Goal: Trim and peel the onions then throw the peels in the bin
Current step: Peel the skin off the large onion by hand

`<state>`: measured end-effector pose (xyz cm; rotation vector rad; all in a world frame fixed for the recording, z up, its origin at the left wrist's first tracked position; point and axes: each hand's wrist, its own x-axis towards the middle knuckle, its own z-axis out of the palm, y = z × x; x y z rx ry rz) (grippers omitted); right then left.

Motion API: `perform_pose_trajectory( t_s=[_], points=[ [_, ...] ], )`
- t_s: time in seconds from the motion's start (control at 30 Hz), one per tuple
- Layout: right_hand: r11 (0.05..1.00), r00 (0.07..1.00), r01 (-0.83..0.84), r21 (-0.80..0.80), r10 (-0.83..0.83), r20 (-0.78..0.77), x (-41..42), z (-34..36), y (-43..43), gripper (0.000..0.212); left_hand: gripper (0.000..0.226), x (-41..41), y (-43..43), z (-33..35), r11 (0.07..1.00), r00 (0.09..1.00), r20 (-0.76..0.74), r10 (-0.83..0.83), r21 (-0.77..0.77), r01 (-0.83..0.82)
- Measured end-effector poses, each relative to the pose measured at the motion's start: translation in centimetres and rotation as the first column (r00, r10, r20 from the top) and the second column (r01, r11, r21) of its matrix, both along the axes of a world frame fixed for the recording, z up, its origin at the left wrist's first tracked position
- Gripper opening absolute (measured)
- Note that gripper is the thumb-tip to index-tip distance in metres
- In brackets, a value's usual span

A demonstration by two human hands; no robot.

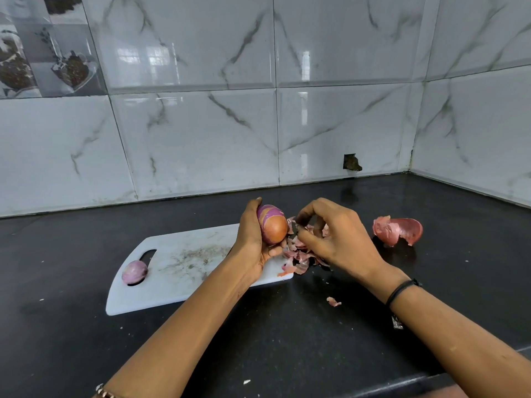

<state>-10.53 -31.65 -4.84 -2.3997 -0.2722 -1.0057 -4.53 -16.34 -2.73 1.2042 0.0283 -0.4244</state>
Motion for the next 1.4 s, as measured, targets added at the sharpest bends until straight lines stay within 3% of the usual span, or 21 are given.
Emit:
perform_pose_trajectory(
  t_s=[0.2, 0.33, 0.43, 1.13, 1.4],
  points=[
    [0.99, 0.99, -0.117, 0.08, 0.11, 0.087, -0.9, 0.7, 0.8, 0.018, 0.052, 0.0, 0.4, 0.2, 0.994, 0.991, 0.075, -0.107, 0.011, 0.107],
    [0.985, 0.985, -0.159, 0.071, 0.153, 0.084, -1.0, 0.8, 1.5, 0.042, 0.045, -0.4, 0.3, 0.3, 0.993, 0.99, 0.083, -0.114, 0.022, 0.113],
    [0.981, 0.983, -0.175, 0.083, 0.169, 0.073, -0.7, 0.6, 1.5, 0.047, 0.043, -0.7, 0.0, 0.1, 0.989, 0.985, 0.087, -0.149, 0.023, 0.148],
    [0.972, 0.978, -0.206, 0.11, 0.207, 0.003, -0.2, 0.1, 1.2, 0.043, 0.042, -0.4, -0.3, -0.4, 0.987, 0.985, 0.056, -0.16, -0.002, 0.161],
    [0.98, 0.981, -0.196, 0.038, 0.196, 0.005, -0.2, 0.0, 1.0, 0.041, 0.043, 0.0, -0.4, -0.6, 0.986, 0.984, 0.077, -0.162, 0.046, 0.158]
  ],
)
